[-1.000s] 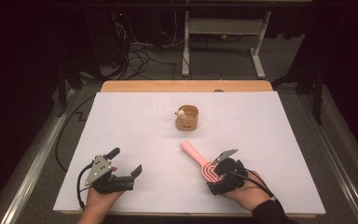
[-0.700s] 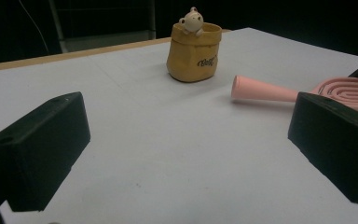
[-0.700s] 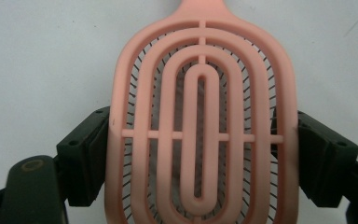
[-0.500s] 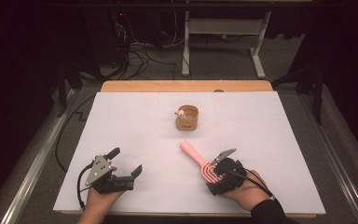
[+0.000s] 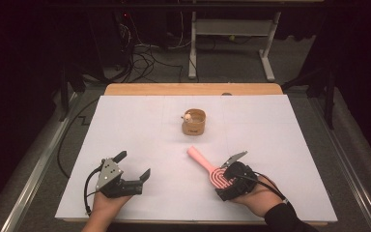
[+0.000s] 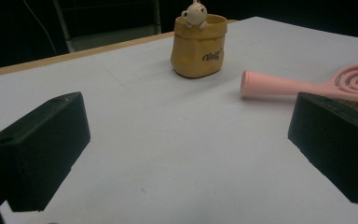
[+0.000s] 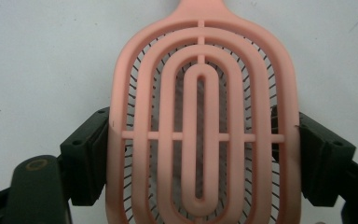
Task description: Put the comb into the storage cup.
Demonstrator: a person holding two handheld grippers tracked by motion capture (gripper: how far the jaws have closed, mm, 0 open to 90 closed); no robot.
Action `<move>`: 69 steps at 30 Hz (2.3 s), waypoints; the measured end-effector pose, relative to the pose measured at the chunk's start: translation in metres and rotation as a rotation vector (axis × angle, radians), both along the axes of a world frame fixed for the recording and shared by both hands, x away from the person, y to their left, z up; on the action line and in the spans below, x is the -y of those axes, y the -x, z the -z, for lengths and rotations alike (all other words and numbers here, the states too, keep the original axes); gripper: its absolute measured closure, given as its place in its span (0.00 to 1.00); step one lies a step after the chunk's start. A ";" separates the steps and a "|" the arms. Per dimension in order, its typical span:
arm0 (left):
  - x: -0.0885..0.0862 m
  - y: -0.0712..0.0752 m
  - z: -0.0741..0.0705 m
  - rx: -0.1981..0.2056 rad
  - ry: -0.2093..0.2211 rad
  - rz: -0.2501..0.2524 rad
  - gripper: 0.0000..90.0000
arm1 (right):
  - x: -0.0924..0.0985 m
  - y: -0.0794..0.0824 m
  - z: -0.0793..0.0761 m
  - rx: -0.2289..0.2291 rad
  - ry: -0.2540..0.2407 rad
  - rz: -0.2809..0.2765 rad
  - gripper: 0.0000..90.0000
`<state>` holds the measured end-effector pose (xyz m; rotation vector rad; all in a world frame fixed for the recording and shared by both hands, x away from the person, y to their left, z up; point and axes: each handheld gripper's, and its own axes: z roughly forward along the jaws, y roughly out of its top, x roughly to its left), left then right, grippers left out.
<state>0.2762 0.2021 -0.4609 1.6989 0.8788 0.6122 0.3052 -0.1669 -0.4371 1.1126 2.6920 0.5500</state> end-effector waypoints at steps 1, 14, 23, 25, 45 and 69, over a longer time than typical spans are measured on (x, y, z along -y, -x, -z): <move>0.001 -0.001 -0.001 0.004 0.002 -0.001 0.00 | 0.000 0.000 -0.001 0.000 -0.003 -0.001 0.23; 0.027 -0.018 -0.039 0.085 0.033 0.018 0.00 | 0.000 0.002 -0.019 0.046 -0.023 -0.044 0.23; 0.045 -0.032 -0.024 0.058 -0.035 0.030 0.00 | -0.005 -0.001 -0.026 0.038 -0.049 -0.099 0.23; 0.047 -0.029 -0.018 0.063 -0.059 0.040 0.00 | -0.007 -0.002 -0.024 0.040 -0.056 -0.108 0.23; 0.070 -0.012 0.009 0.127 -0.334 0.104 0.00 | -0.034 -0.009 -0.014 0.024 -0.103 -0.193 0.23; 0.089 -0.007 0.020 0.233 -0.570 0.124 0.00 | -0.047 -0.010 -0.018 0.014 -0.091 -0.247 0.23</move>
